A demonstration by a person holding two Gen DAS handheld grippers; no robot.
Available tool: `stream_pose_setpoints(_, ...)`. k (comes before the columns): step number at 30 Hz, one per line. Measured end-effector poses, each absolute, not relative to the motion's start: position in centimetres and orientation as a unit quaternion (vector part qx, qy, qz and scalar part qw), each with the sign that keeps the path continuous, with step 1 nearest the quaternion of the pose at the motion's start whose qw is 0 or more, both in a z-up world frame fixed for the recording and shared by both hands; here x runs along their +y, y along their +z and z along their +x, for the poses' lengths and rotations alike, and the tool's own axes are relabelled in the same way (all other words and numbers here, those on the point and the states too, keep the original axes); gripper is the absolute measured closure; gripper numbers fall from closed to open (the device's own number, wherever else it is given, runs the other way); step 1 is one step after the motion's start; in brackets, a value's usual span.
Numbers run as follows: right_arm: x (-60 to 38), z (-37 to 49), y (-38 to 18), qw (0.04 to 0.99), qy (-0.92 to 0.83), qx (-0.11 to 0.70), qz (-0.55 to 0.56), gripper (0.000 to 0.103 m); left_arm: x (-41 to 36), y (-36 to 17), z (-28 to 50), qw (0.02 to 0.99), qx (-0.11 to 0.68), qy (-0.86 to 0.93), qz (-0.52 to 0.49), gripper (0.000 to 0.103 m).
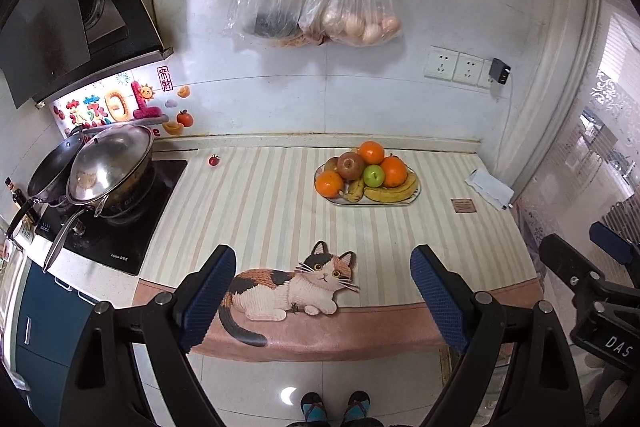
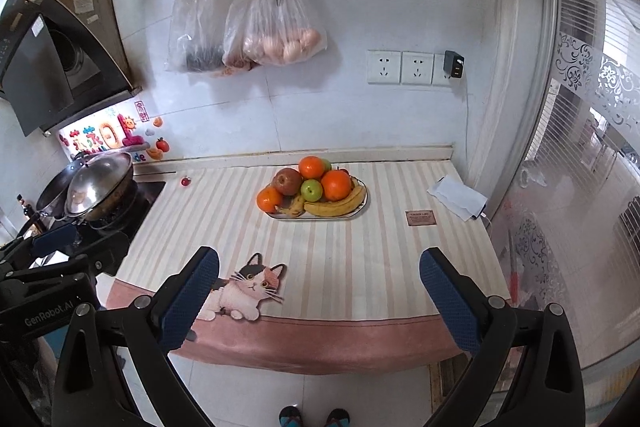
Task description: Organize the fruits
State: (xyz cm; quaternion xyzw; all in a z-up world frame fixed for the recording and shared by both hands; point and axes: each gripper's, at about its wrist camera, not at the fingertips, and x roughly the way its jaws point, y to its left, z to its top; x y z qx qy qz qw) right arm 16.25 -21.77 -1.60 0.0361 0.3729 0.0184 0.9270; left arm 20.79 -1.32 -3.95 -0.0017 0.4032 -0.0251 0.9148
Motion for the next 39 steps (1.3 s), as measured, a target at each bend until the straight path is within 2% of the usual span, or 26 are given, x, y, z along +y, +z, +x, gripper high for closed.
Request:
stream_pose_setpoints(15, -22.0, 21.4, -5.4, 0.913, 0.024, 0.404, 0.044, 0.001, -1.5, -6.5, 24.1, 0.904, 0.427, -0.010, 0.003, 0.014)
stream_pose_setpoints(39, -21.8, 21.6, -5.7, 0.912, 0.019, 0.407, 0.046, 0.001, -2.0, -6.4, 24.3, 0.902, 0.432, -0.015, 0.003, 0.014)
